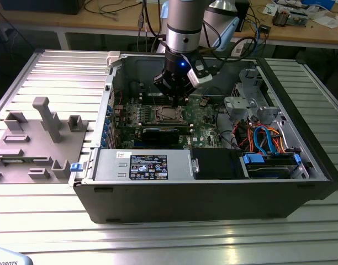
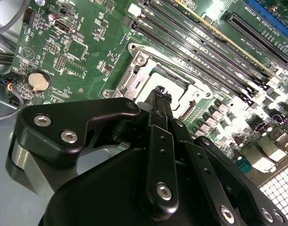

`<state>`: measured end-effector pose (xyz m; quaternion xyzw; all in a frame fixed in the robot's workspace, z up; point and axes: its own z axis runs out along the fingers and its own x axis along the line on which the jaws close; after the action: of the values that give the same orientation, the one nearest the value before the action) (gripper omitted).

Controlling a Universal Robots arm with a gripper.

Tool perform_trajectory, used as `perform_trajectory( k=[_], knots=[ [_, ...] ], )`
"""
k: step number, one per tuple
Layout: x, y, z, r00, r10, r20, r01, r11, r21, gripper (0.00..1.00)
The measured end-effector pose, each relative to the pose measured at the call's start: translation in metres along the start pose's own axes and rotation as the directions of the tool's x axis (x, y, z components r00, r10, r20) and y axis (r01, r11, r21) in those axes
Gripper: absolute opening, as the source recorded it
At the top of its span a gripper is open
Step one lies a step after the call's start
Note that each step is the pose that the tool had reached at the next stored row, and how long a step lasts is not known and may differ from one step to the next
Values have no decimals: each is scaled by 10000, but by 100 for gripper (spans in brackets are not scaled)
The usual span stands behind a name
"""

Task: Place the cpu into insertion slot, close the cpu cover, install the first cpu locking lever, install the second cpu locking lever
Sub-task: 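Install the first cpu locking lever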

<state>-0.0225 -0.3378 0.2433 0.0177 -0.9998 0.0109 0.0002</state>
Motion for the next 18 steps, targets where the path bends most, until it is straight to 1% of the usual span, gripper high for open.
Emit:
perform_trajectory(
  k=[18],
  knots=[
    [0,0,0,9990,-455,10,455,9990,0,11]
  ],
)
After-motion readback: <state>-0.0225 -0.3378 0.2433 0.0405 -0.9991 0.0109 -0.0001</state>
